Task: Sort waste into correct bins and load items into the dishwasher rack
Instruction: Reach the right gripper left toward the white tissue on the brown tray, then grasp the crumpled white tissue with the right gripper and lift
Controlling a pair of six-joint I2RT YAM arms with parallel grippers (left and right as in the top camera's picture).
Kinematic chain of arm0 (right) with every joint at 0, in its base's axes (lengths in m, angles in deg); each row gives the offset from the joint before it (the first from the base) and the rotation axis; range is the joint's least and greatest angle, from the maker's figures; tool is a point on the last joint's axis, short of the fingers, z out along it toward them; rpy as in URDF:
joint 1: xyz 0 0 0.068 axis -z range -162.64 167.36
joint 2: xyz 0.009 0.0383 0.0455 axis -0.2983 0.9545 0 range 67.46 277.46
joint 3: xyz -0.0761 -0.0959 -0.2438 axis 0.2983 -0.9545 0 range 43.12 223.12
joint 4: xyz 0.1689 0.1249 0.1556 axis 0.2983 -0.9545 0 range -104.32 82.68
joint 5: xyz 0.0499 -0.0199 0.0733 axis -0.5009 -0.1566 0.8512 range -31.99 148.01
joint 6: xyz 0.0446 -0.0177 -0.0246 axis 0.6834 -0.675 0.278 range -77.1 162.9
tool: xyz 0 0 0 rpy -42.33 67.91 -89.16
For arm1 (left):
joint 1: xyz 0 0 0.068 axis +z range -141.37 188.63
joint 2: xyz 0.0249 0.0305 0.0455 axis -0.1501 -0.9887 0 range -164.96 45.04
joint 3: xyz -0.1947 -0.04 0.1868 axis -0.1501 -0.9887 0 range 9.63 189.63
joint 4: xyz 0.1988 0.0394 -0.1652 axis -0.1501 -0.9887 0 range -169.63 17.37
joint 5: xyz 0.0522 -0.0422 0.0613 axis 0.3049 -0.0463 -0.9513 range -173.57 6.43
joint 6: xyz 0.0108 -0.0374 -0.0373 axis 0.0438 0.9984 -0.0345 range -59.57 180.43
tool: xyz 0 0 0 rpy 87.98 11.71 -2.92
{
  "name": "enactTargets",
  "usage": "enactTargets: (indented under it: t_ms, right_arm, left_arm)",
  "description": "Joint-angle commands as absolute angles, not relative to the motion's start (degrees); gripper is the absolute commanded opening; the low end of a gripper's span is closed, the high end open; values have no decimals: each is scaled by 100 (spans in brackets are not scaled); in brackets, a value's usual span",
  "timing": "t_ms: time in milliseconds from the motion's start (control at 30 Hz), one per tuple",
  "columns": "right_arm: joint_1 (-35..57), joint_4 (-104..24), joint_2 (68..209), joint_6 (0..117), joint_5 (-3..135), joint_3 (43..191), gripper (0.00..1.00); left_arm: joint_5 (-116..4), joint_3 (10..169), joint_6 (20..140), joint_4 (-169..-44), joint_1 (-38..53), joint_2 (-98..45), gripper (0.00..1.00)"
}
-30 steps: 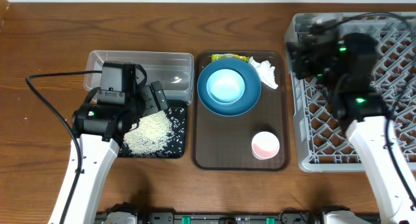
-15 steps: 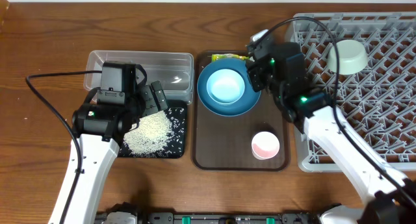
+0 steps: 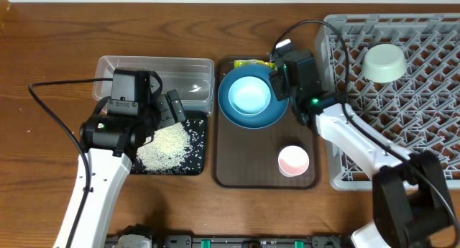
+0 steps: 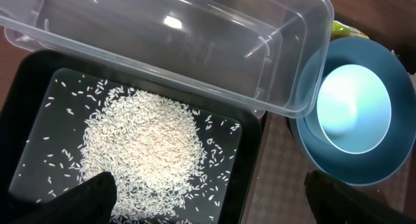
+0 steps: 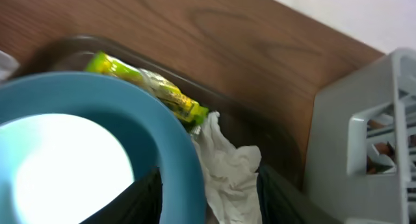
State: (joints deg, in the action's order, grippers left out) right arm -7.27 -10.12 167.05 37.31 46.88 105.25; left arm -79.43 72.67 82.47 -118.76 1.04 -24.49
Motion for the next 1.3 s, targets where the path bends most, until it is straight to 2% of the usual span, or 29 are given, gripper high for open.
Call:
enactTargets:
  t_ms: [0, 167, 533, 767, 1067, 1167, 1267]
  right_arm:
    - [-585, -971, 16948, 4017, 4430, 10527, 47]
    - [-189, -980, 17167, 4603, 4823, 10527, 47]
    - [307, -962, 17217, 4977, 5855, 10527, 48]
    - [309, -934, 17317, 5495, 5789, 10527, 49]
    - [307, -599, 17912, 5576, 5614, 10527, 52]
    - [307, -599, 17986, 5574, 5656, 10527, 47]
    - [309, -564, 17936, 5571, 5651, 10527, 33]
  left_arm:
    - [-7956, 7394, 8193, -11887, 123, -2456, 95]
    - [-7956, 7394, 8193, -11887, 123, -2456, 95]
    - [-7956, 7394, 8193, -11887, 123, -2456, 95]
    - [-7956, 7394, 8193, -11890, 123, -2456, 95]
    - [-7956, 7394, 8195, -11887, 123, -2456, 95]
    - [-7956, 7394, 8193, -11890, 123, -2456, 95]
    - [-7956, 7394, 8193, -11890, 123, -2456, 95]
